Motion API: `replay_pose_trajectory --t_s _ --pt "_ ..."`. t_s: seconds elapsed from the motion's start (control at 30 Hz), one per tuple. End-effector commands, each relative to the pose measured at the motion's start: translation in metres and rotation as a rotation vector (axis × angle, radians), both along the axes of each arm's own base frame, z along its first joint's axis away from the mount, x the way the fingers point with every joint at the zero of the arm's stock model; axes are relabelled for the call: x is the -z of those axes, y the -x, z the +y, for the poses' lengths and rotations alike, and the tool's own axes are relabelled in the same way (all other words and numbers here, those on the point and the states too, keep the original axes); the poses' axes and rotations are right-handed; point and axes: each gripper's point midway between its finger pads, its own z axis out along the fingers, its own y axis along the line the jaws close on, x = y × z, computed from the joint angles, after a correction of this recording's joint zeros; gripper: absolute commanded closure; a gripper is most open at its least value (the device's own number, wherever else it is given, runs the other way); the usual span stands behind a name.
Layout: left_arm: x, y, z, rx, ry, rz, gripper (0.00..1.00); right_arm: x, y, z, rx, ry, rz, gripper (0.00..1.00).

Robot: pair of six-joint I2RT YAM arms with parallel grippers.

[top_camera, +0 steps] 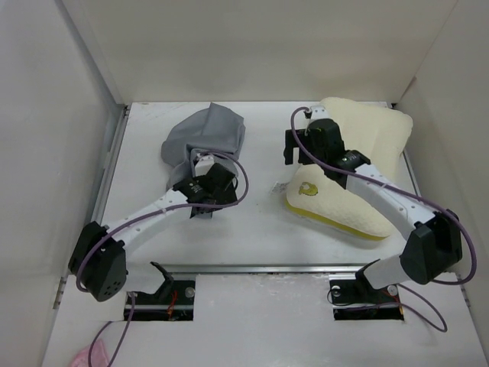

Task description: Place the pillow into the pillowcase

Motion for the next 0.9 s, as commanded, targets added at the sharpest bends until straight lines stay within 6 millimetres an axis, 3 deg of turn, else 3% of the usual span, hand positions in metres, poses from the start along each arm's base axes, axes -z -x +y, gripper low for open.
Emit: replay_pose_trajectory --t_s 0.0,0.13,0.33,0.37,0.43,0.47,0.57,0.73,0.8,0.87 --pt "0.016 0.005 0.020 -0.170 -0.026 0.015 0.04 -0.014 0.003 0.014 -0.066 -0.047 -0.041 0.00" --pt "0.041 -0.010 0.024 -0.215 -0.079 0.016 0.12 -0.009 0.007 0.015 -0.072 -0.058 -0.032 0.00" --pt "0.077 -0.020 0.022 -0.186 -0.179 0.130 0.40 -0.002 0.013 0.008 -0.039 -0.038 -0.024 0.00" --pt "0.079 -0.018 0.026 -0.189 -0.204 0.145 0.48 -0.007 0.013 0.006 -0.031 -0.039 -0.035 0.00" --pt "0.078 -0.020 0.028 -0.194 -0.220 0.141 0.88 -0.002 0.015 0.005 -0.027 -0.042 -0.023 0.00" --pt "0.078 -0.018 0.032 -0.206 -0.238 0.144 1.00 -0.008 0.014 0.005 -0.027 -0.051 -0.041 0.00" --pt "0.050 -0.027 0.036 -0.226 -0.247 0.083 1.00 -0.003 0.018 0.018 -0.085 -0.052 -0.059 0.00" --pt "-0.056 -0.042 0.019 -0.175 -0.126 -0.162 1.00 0.000 0.032 0.072 -0.286 0.001 -0.144 0.00" --pt "-0.101 -0.048 0.010 -0.150 -0.050 -0.260 1.00 0.011 0.028 0.082 -0.306 -0.016 -0.129 0.00" --pt "-0.152 -0.051 0.006 -0.102 0.043 -0.387 1.00 0.008 0.026 0.096 -0.355 -0.051 -0.140 0.00"
